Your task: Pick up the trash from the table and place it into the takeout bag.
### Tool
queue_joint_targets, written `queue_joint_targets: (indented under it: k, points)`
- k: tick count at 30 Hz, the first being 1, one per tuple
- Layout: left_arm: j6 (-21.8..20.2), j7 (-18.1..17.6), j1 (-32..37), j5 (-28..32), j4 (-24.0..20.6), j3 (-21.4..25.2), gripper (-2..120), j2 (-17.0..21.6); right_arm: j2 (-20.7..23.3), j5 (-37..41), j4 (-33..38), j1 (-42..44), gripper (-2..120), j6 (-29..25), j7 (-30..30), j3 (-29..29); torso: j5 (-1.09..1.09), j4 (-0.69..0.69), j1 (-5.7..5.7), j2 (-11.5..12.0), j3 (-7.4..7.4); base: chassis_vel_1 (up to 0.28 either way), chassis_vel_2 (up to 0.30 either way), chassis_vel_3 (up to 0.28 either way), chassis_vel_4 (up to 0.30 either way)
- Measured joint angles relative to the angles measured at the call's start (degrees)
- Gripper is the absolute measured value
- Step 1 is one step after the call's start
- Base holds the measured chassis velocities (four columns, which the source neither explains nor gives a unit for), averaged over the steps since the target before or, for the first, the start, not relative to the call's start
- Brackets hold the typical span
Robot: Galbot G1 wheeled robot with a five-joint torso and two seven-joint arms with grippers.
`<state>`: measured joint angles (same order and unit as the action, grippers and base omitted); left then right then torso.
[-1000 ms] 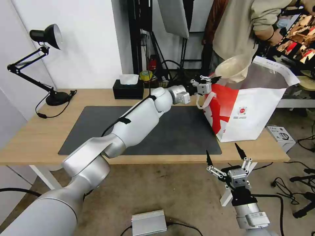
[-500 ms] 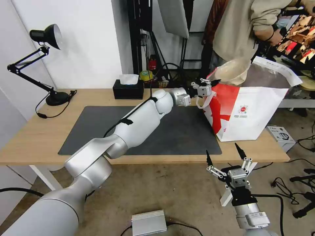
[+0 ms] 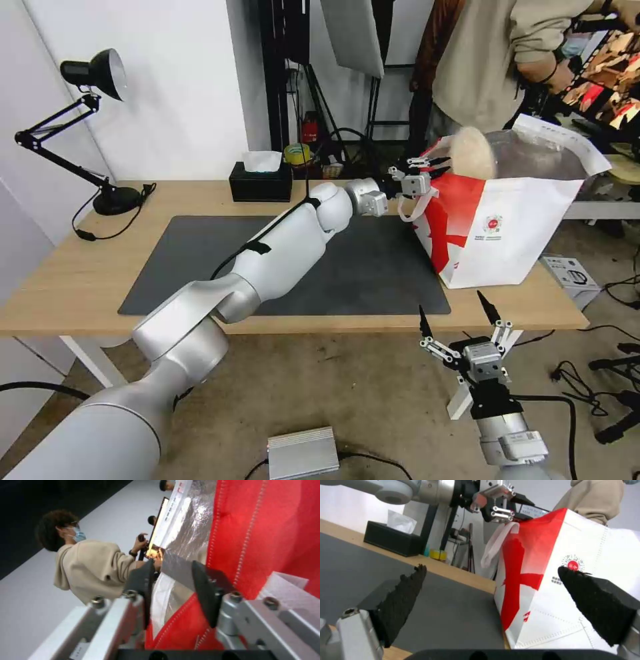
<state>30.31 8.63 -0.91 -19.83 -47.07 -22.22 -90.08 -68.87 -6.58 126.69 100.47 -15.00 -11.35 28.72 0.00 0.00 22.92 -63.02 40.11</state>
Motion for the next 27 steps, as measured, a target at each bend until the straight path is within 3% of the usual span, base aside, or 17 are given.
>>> queue_joint_targets:
  k: [7, 11, 23, 27]
  points:
    - [0.00, -0.08, 0.00, 0.00, -0.14, -0.01, 66, 0.03, 0.00, 0.00, 0.00, 0.00, 100, 0.00, 0.00, 0.00, 0.00, 0.00, 0.00, 0.00, 0.00, 0.000, 0.000, 0.000, 0.000]
    - [0.00, -0.12, -0.01, 0.00, -0.27, -0.01, 86, 0.05, 0.00, 0.00, 0.00, 0.00, 100, 0.00, 0.00, 0.00, 0.00, 0.00, 0.00, 0.00, 0.00, 0.000, 0.000, 0.000, 0.000]
    - [0.02, -0.34, -0.37, 1.85, -2.45, -0.46, 99, 1.41, 0.00, 0.00, 0.00, 0.00, 100, 0.00, 0.00, 0.00, 0.00, 0.00, 0.00, 0.00, 0.00, 0.000, 0.000, 0.000, 0.000]
    - [-0.61, -1.93, -0.44, 6.75, -5.16, -1.57, 100, 3.43, 0.00, 0.00, 0.00, -0.01, 100, 0.00, 0.00, 0.00, 0.00, 0.00, 0.00, 0.00, 0.00, 0.000, 0.000, 0.000, 0.000]
